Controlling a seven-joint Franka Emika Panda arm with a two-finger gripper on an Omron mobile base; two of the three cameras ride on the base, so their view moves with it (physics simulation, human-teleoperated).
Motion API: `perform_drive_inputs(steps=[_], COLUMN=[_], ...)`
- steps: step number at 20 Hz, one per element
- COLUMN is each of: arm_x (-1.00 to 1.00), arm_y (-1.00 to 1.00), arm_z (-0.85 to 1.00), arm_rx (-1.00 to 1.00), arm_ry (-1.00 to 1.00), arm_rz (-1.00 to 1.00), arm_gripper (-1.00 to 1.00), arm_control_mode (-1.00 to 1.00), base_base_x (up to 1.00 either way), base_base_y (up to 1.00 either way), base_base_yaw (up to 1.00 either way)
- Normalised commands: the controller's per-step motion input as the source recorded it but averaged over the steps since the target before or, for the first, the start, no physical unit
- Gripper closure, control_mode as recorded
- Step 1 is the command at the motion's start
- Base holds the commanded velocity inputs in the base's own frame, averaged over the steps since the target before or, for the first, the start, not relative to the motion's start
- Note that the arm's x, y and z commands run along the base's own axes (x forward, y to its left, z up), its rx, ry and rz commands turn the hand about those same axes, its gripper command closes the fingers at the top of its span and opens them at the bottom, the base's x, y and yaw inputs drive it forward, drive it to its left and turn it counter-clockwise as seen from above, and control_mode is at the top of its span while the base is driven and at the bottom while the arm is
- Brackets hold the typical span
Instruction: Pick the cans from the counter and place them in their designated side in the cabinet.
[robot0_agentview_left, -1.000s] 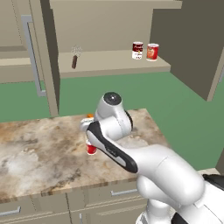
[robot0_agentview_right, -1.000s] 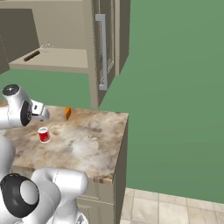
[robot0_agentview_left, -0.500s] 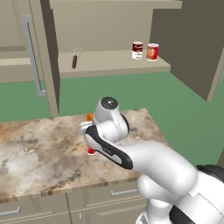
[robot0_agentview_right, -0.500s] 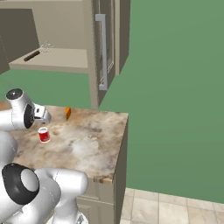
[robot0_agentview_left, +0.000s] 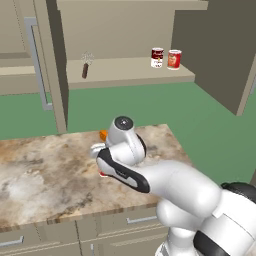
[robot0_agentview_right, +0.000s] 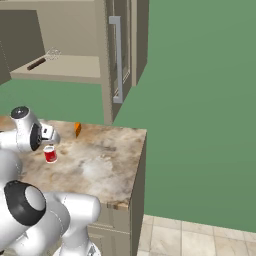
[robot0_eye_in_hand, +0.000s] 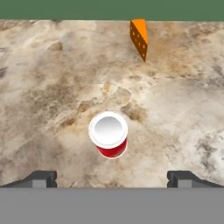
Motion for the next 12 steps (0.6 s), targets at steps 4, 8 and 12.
perform_drive_inputs(steps=[4,8,12], arm_x=[0.12,0.14,0.14], arm_y=[0.04,0.04,0.03], arm_z=[-0.25,-0.24,-0.25], arm_rx=[0.0,0.0,0.0], arm_ry=[0.01,0.02,0.02], arm_rz=[0.0,0.0,0.0], arm_gripper=[-1.0,-1.0,-1.0], arm_control_mode=[-1.0,-1.0,-1.0], base_base_x=[0.0,0.0,0.0], base_base_y=[0.0,0.0,0.0], base_base_yaw=[0.0,0.0,0.0])
